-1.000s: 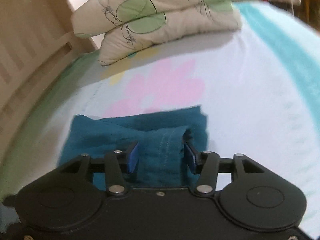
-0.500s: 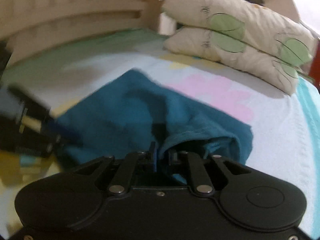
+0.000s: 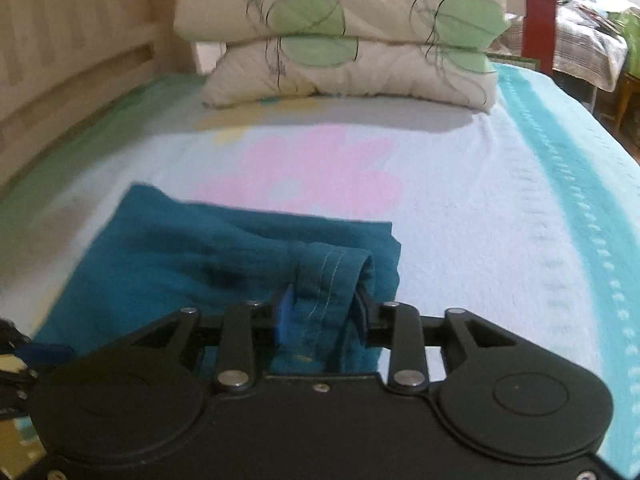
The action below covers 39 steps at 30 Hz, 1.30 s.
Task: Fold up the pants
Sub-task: 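Open both grippers and pull them back from the folded pants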
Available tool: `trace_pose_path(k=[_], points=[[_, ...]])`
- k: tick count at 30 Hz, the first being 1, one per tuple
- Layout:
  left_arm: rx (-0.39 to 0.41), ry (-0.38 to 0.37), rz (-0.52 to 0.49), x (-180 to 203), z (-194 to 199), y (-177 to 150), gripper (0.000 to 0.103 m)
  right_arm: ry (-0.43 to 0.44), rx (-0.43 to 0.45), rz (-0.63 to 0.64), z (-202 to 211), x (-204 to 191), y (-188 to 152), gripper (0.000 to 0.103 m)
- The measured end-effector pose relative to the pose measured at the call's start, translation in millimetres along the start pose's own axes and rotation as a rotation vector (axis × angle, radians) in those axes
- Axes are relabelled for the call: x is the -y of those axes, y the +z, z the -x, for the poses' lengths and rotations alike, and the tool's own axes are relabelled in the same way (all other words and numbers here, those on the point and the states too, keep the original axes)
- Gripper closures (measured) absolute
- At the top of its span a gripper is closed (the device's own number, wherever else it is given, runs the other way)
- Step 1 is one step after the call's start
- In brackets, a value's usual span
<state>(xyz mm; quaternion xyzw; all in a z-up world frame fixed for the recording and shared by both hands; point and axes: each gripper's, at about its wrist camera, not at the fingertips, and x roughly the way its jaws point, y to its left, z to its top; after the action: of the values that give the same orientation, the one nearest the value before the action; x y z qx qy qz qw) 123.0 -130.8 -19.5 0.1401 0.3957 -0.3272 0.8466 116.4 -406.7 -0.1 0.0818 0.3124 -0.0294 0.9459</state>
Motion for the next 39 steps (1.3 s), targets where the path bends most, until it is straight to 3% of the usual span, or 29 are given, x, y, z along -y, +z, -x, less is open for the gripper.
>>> trace_pose_path(k=[4, 7, 11, 20, 26, 33, 39], points=[[0.002, -0.005, 0.03, -1.6, 10.5, -0.7, 0.083, -0.019, 0.099, 0.02, 31.8, -16.5, -9.7, 0.058], [-0.007, 0.004, 0.028, 1.0, 14.0, -4.1, 0.083, -0.017, 0.055, 0.054, 38.8, -25.3, -30.9, 0.058], [-0.015, 0.001, 0.029, 2.1, 22.4, -4.2, 0.083, -0.048, -0.102, 0.07, 25.0, -27.8, -60.6, 0.059], [-0.05, 0.005, 0.201, 5.6, 54.8, -7.6, 0.083, -0.005, -0.008, -0.06, 81.6, -38.8, -44.4, 0.051], [-0.053, 0.107, 0.23, 25.9, 80.0, -8.0, 0.083, 0.002, -0.011, -0.066, 104.7, -64.2, -43.1, 0.047], [0.033, 0.266, 0.238, 42.0, 107.0, -9.7, 0.083, -0.004, -0.022, -0.095, 127.7, -73.5, -52.5, 0.047], [0.01, 0.252, 0.231, 43.3, 111.6, -9.0, 0.083, -0.024, -0.027, -0.115, 136.8, -77.2, -54.6, 0.047]])
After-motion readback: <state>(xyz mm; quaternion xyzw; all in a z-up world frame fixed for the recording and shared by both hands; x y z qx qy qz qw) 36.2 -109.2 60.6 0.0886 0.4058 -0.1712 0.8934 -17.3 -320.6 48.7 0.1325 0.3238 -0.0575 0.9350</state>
